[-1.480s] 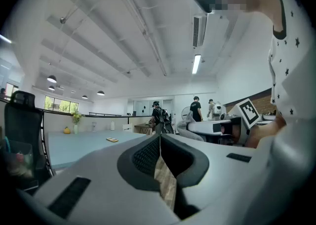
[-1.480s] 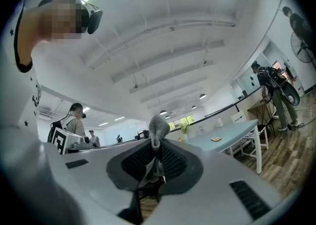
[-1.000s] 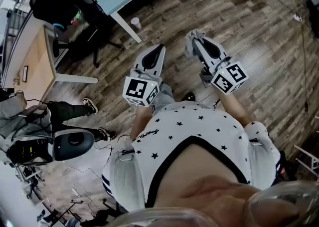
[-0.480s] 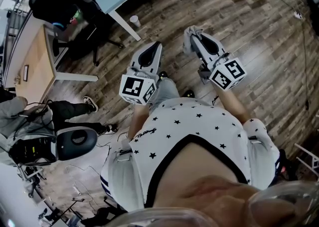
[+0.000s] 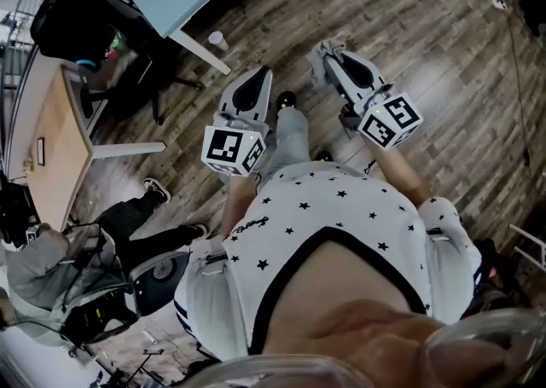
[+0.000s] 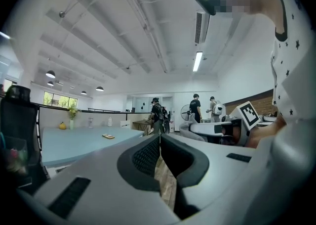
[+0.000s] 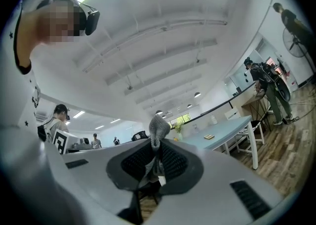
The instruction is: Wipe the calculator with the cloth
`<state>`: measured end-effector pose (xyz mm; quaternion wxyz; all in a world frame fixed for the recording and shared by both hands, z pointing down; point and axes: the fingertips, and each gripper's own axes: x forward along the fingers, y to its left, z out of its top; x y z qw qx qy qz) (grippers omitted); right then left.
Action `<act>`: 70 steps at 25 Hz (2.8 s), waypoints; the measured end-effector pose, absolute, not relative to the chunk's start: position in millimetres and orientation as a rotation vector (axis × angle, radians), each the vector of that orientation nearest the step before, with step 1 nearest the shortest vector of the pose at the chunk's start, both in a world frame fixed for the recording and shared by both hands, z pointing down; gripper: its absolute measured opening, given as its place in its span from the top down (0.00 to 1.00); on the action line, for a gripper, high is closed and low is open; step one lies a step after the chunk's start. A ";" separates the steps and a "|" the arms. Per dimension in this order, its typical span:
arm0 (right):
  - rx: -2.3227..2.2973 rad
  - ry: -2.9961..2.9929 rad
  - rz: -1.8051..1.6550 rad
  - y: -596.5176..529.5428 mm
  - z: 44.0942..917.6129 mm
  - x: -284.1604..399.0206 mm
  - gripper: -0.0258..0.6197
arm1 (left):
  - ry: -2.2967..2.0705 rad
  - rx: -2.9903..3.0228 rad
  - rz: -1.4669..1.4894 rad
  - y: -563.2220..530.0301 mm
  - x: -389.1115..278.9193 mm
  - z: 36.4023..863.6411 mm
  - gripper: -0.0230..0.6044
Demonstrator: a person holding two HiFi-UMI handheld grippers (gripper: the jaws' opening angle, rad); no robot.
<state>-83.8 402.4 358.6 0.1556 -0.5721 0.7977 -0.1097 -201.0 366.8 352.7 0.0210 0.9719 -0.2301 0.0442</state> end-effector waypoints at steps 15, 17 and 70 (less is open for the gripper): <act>-1.711 2.254 -0.323 305.6 357.4 -32.9 0.90 | -0.619 3.004 0.100 261.8 -148.5 358.1 0.91; -1.722 2.248 -0.326 287.1 356.8 -26.9 0.90 | -0.610 3.002 0.098 242.0 -142.7 357.2 0.91; -1.620 2.359 -0.355 -102.4 348.4 85.5 0.90 | -0.842 2.892 0.057 -106.6 -74.0 358.0 0.91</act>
